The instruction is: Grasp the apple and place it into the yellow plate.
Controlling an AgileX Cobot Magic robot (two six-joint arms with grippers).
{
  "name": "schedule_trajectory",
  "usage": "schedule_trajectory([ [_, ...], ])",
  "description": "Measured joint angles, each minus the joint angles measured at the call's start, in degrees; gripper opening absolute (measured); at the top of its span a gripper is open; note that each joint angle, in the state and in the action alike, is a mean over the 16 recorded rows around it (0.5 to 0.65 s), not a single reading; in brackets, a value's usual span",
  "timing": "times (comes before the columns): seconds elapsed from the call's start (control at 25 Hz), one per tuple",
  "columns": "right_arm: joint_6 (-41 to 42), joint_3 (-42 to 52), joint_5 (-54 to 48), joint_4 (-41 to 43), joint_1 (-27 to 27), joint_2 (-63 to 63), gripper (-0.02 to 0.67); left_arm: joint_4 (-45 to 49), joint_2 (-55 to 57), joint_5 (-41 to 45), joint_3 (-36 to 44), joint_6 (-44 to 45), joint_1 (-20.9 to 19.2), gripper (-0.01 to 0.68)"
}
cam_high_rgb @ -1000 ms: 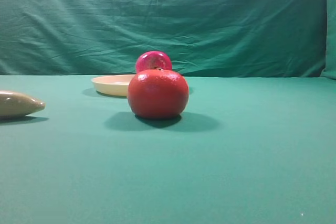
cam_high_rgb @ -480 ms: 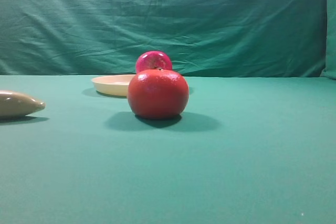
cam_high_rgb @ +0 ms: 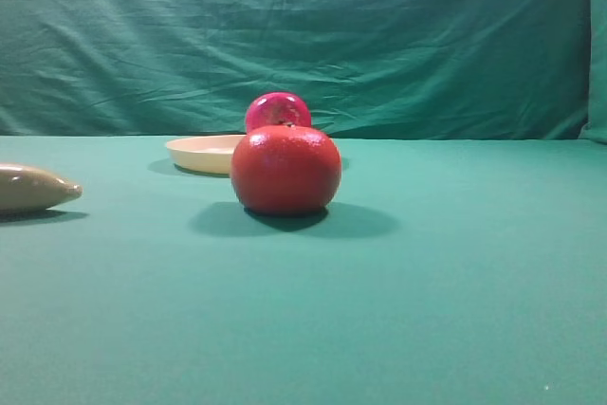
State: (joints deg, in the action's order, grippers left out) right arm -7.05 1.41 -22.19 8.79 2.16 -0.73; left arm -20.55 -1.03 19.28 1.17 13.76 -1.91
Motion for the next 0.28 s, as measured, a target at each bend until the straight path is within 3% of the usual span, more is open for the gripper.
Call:
schedule_trajectory([
  [0.28, 0.0, 0.0, 0.0, 0.0, 0.0, 0.0, 0.000, 0.0, 0.0, 0.0, 0.0, 0.0, 0.0, 0.157],
])
